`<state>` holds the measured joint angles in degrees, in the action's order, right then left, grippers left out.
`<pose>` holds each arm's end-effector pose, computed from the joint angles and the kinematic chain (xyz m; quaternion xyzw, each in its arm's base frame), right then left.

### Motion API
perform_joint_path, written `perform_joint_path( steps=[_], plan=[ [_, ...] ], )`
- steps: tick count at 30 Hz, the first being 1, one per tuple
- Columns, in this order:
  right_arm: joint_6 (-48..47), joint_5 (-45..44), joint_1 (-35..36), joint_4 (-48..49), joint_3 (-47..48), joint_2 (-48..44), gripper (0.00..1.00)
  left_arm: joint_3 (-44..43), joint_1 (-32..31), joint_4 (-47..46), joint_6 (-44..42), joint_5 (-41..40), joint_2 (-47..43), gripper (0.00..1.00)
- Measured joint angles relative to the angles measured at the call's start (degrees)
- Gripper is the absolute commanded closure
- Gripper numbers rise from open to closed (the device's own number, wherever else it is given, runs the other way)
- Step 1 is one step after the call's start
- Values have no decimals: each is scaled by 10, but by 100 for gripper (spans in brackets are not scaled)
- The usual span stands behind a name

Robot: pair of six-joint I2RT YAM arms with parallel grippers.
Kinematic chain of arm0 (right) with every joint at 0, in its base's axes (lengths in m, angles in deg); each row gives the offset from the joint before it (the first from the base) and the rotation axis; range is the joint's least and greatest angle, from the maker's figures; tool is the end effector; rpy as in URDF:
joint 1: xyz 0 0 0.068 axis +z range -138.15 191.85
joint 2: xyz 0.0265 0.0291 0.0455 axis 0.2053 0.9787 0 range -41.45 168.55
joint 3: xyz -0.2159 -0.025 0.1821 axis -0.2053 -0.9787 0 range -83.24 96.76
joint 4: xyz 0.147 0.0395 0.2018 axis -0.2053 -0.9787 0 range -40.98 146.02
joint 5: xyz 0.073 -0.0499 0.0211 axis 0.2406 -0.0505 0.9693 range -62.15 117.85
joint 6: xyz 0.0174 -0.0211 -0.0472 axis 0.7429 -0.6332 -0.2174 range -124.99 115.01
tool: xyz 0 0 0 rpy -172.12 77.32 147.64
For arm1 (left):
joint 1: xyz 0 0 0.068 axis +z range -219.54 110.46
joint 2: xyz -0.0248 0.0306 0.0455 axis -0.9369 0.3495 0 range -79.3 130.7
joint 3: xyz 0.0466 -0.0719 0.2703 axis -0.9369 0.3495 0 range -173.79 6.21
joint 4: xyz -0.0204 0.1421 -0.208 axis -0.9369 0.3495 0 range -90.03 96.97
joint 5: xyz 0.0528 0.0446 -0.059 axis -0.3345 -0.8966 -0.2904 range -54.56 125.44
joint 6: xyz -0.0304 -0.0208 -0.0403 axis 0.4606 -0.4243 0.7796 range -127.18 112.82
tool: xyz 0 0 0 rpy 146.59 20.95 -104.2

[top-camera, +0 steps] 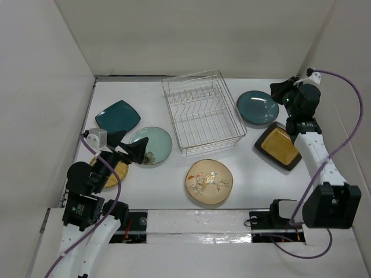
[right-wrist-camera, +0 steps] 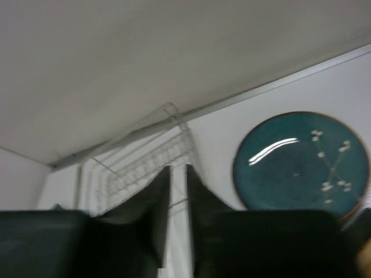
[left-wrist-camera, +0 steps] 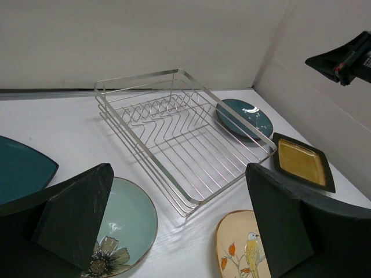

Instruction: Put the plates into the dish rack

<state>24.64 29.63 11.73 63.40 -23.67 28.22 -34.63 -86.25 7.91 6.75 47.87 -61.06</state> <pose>0.2774 0.0007 0.3840 0.1753 0.7021 0.1867 0.6644 0.0546 -0.0246 0.3734 0.1004 0.6052 -0.2717 0.7415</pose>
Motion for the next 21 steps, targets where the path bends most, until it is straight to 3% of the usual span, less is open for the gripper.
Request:
perform_joint_path(
  steps=[7, 11, 14, 15, 18, 21],
  plan=[
    [12, 95, -157, 82, 24, 176, 100, 0, -13, -1, -1, 3, 5, 1],
    [6, 136, -212, 102, 58, 283, 44, 0, -17, -4, -1, 4, 17, 2],
    [-13, 167, -235, 96, 108, 372, 31, 0, -20, -4, -1, 1, 24, 47],
    [-21, 173, -238, 90, 120, 395, 31, 0, -21, -4, -2, 1, 25, 76],
    [-45, 182, -238, 61, 143, 442, 27, 0, -24, -4, -7, -3, 31, 100],
    [-64, 201, -237, 24, 173, 478, 28, 0, -27, -4, -10, -7, 38, 100]
  ],
)
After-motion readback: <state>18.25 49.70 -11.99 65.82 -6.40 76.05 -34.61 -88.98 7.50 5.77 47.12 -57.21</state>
